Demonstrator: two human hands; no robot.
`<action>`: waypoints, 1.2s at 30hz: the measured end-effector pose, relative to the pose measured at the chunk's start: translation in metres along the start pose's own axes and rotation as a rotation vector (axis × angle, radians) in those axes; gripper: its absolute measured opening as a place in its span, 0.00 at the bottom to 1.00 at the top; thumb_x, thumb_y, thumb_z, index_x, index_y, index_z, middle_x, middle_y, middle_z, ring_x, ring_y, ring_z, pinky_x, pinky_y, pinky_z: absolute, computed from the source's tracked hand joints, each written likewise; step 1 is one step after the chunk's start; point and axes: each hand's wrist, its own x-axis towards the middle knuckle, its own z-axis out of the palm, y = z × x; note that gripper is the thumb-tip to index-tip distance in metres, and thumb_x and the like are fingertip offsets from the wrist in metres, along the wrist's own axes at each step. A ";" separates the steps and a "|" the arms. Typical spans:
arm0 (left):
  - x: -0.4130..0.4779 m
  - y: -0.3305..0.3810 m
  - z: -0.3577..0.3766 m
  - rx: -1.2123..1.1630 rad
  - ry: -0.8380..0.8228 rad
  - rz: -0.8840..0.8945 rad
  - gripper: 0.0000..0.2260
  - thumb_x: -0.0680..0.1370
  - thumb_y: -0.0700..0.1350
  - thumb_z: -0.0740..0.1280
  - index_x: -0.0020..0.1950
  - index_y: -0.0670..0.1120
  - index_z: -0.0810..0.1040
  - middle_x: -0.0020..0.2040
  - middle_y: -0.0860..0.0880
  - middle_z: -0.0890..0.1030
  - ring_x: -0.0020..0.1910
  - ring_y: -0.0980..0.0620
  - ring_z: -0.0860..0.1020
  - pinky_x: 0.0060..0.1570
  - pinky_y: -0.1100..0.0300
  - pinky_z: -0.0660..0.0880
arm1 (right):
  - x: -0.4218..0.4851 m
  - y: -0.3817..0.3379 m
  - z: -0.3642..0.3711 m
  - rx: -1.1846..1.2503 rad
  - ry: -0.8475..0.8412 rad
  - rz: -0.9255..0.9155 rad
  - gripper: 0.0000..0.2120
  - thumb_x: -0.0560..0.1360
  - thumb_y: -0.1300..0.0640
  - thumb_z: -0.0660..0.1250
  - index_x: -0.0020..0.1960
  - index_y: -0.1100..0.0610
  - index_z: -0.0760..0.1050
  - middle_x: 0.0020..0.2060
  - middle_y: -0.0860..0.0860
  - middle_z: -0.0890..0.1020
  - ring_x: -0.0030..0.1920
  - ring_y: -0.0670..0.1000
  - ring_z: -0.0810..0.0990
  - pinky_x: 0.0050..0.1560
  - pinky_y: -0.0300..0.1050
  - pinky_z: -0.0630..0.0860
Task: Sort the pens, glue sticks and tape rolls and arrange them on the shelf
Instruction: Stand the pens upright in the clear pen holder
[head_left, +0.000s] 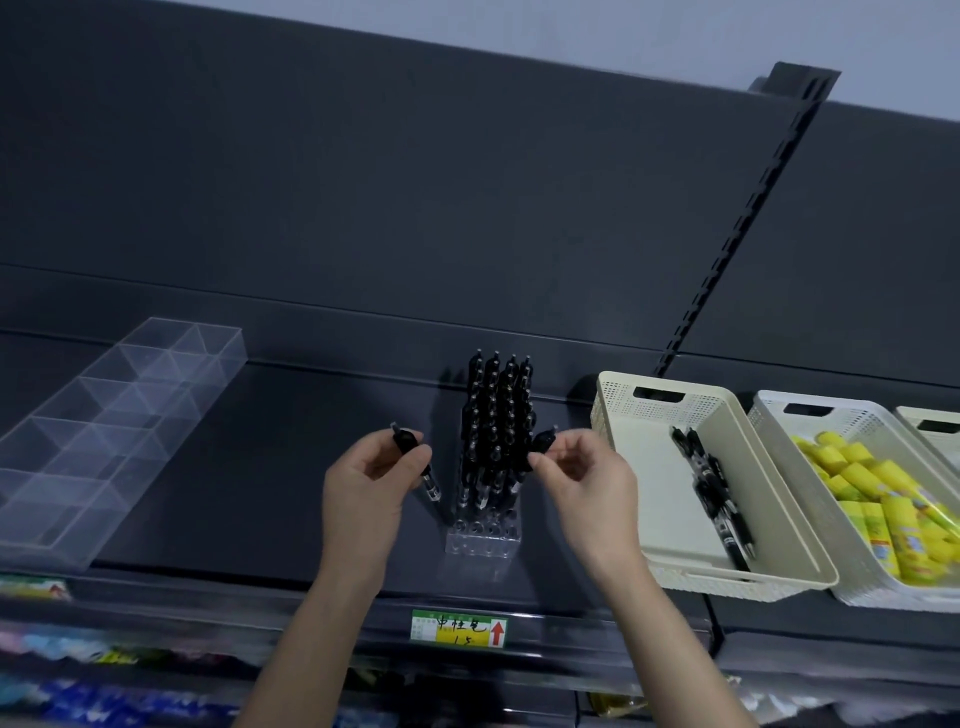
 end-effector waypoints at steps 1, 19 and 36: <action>-0.001 0.000 0.000 -0.001 -0.004 -0.003 0.07 0.74 0.39 0.72 0.45 0.50 0.84 0.40 0.55 0.84 0.40 0.60 0.81 0.47 0.58 0.78 | -0.002 0.001 0.003 -0.022 -0.011 -0.004 0.11 0.70 0.58 0.74 0.36 0.50 0.72 0.31 0.44 0.78 0.33 0.40 0.76 0.36 0.31 0.72; -0.009 0.008 0.007 0.105 -0.122 0.181 0.10 0.71 0.38 0.74 0.43 0.55 0.82 0.42 0.53 0.84 0.42 0.59 0.82 0.42 0.71 0.75 | -0.016 0.000 0.015 -0.256 -0.139 -0.151 0.07 0.73 0.59 0.71 0.41 0.54 0.73 0.36 0.48 0.79 0.37 0.47 0.77 0.39 0.38 0.74; -0.019 0.004 0.032 0.295 -0.264 0.196 0.15 0.69 0.43 0.75 0.50 0.57 0.77 0.45 0.58 0.82 0.46 0.64 0.80 0.46 0.71 0.75 | -0.034 0.002 -0.008 -0.166 -0.042 -0.064 0.13 0.72 0.58 0.72 0.35 0.45 0.71 0.32 0.43 0.78 0.35 0.40 0.76 0.35 0.31 0.71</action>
